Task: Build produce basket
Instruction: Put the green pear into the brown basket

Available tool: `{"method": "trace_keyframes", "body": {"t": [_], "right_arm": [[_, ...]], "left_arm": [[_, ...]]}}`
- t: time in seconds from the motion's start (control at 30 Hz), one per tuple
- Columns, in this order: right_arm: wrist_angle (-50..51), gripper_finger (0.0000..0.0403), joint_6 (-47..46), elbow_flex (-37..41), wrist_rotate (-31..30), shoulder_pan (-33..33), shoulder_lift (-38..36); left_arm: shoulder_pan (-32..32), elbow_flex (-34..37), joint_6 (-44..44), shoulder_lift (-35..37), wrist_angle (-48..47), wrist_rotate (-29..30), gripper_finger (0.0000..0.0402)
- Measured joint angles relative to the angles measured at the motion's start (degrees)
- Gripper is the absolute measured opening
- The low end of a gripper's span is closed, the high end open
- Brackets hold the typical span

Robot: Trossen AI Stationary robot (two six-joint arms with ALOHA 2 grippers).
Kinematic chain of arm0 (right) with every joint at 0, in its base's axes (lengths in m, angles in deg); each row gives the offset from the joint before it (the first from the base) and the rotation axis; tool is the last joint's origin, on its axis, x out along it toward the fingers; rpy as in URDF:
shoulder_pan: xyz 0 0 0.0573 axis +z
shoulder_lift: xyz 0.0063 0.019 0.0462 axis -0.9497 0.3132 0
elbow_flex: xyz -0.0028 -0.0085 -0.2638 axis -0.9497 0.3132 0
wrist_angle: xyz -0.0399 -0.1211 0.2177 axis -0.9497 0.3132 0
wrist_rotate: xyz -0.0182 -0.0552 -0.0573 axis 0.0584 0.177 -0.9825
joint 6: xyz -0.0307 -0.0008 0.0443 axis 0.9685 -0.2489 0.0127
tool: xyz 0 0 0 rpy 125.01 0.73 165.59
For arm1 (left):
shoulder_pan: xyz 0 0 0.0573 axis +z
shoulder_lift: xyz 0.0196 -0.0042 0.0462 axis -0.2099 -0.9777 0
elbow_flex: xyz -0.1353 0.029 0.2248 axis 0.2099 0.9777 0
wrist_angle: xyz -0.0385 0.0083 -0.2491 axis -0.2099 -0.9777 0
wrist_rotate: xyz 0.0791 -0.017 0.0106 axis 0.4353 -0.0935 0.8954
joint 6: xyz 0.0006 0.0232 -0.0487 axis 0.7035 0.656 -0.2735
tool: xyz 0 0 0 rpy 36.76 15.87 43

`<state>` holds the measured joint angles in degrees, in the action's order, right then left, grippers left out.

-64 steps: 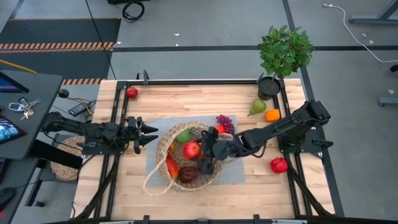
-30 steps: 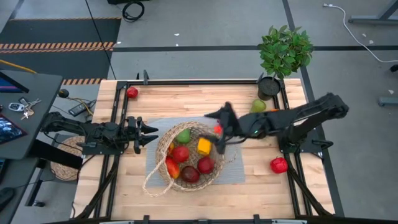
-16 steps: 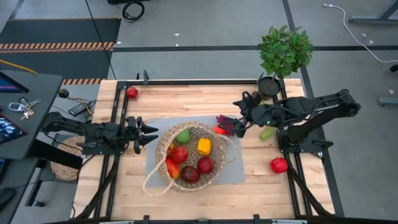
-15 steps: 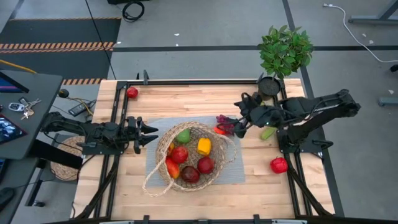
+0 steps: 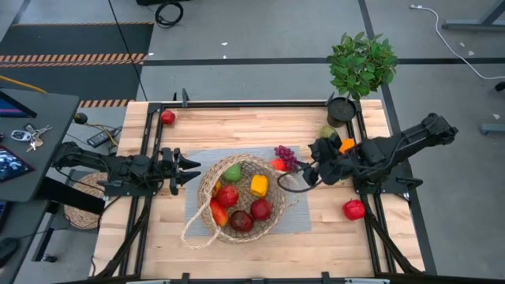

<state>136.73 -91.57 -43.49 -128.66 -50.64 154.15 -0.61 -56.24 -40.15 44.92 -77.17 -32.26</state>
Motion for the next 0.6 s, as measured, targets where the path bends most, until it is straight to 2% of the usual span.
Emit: {"method": "trace_keyframes", "body": {"t": [0.3, 0.6], "right_arm": [[-1.7, 0.0356, -6.1, 6.1, -0.3, 2.6, -0.2], [-8.5, 0.0356, -9.6, 14.3, -0.9, 4.0, -0.1]], "left_arm": [[0.0, 0.0, 0.0, 0.0, 0.0, 0.0, 0.0195], [0.0, 0.0, 0.0, 0.0, 0.0, 0.0, 0.0197]]}}
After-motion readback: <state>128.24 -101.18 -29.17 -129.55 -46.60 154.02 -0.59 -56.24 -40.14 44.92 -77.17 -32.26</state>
